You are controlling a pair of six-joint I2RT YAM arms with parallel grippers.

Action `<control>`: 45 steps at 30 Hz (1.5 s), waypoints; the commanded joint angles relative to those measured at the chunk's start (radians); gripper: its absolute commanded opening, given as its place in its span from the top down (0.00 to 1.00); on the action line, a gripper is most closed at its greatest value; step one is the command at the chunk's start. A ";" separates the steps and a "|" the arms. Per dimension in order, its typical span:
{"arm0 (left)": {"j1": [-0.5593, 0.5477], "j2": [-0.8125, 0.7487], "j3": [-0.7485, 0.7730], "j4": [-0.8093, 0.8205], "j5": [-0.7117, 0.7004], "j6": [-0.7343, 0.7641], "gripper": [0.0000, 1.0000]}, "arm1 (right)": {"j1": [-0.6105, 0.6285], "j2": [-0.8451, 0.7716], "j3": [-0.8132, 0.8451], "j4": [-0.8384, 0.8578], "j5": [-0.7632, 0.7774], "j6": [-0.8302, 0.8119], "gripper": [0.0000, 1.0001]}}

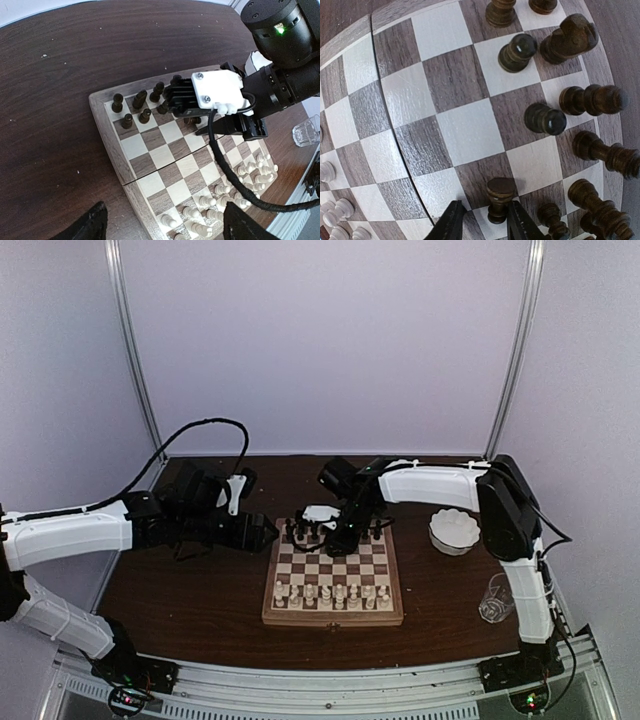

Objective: Set up the chess pieces on the board
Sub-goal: Pick up the pawn from the chessboard.

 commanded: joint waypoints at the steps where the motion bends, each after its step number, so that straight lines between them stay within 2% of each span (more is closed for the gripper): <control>1: 0.005 0.001 -0.009 0.042 0.008 -0.009 0.20 | -0.003 -0.023 -0.034 -0.037 -0.005 0.007 0.71; 11: 0.005 0.001 -0.025 0.043 0.002 -0.017 0.20 | -0.006 -0.013 -0.027 -0.035 -0.017 0.003 0.88; 21: 0.007 0.032 -0.050 0.097 0.049 -0.065 0.20 | -0.012 -0.058 -0.043 -0.028 -0.027 0.003 0.91; 26: 0.024 0.070 -0.109 0.222 0.134 -0.169 0.20 | -0.012 -0.154 -0.087 -0.017 -0.113 -0.014 0.91; 31: 0.029 0.116 -0.157 0.412 0.212 -0.297 0.21 | -0.011 -0.216 -0.119 -0.005 -0.183 -0.030 0.91; 36: 0.030 0.204 -0.164 0.590 0.333 -0.381 0.28 | -0.009 -0.237 -0.121 -0.017 -0.256 -0.045 0.91; 45: 0.030 0.298 -0.109 0.688 0.470 -0.436 0.36 | 0.012 -0.259 -0.120 -0.027 -0.299 -0.057 0.90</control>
